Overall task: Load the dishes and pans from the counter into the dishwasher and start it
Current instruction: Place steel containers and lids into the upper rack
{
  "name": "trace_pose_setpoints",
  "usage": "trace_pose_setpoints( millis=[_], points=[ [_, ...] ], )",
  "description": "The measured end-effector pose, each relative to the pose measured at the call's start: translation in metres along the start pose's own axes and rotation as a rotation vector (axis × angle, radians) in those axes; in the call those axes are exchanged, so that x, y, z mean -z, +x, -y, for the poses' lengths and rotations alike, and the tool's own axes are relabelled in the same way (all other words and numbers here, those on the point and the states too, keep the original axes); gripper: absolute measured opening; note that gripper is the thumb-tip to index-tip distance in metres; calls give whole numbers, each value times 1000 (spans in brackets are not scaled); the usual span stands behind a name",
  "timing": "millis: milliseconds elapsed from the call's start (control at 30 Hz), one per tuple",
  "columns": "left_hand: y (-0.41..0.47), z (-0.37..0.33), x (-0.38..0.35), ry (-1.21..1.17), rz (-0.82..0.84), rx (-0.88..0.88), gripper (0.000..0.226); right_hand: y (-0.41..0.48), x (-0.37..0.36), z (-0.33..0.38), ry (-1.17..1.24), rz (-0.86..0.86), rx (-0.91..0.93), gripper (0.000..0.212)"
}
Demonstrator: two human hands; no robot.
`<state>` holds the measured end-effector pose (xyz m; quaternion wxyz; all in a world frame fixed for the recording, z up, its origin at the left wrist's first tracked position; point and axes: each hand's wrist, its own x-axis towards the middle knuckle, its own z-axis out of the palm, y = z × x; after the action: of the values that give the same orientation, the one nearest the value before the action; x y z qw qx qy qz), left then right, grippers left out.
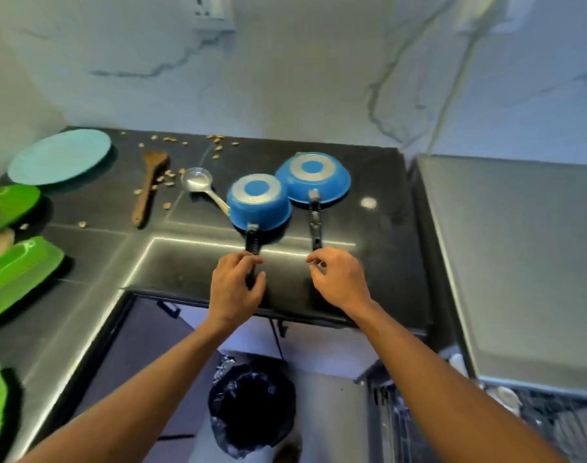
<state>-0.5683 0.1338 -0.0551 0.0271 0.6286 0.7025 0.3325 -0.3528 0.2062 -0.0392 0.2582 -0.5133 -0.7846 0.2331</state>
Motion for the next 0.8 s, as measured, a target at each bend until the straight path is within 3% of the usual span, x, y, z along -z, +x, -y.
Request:
trace_pose_setpoints(
  millis=[200,433,567,667,800],
  points=[
    [38,88,25,102,-61,321,34,87,-68,77,47,51,168,15],
    [63,155,35,330,74,492,53,187,-146,156,-165,246,287,29],
    [67,150,32,376,119,522,62,235,-176,178,-287,276,143,43],
    [68,148,32,376,141,521,63,259,-186,184,-232,210,-46,57],
    [69,148,31,373,147,518,62,276,-190,187,-168,263,-174,66]
  ],
)
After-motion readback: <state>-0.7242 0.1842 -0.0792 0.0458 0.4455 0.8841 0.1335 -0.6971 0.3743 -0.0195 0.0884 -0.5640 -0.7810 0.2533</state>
